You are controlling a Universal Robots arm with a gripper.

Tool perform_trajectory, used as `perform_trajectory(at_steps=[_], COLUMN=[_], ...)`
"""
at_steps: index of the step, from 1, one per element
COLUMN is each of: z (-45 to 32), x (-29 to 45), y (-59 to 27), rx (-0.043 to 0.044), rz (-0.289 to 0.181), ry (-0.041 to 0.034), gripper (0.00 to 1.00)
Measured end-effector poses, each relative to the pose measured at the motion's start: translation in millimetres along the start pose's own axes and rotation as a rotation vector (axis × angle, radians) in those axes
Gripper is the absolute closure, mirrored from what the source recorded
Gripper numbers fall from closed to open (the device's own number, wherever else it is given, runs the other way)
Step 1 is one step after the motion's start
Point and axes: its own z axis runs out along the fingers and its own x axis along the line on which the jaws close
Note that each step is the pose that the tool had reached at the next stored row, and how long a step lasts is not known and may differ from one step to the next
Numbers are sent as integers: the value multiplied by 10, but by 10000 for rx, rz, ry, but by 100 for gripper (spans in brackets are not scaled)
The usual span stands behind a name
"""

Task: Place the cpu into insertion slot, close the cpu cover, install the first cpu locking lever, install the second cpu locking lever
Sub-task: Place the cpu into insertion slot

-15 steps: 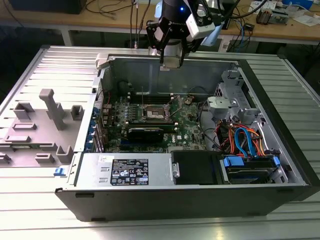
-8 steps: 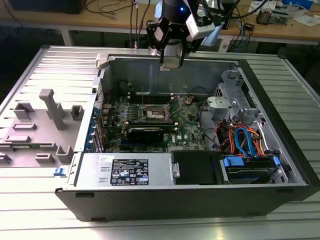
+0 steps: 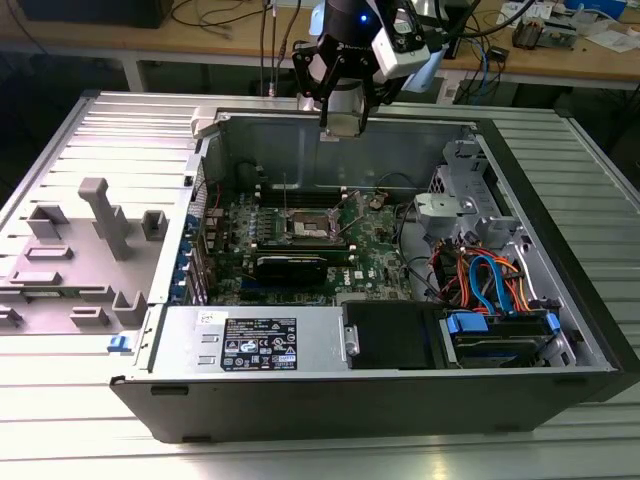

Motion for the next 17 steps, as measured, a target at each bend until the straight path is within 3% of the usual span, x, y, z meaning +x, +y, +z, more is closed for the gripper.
perform_trajectory(at_steps=[11, 17], z=[0, 1], x=[-1, -2], y=[-22, -23], rx=[-3, -7], rz=[94, 395], ry=[-9, -35], gripper=[46, 46])
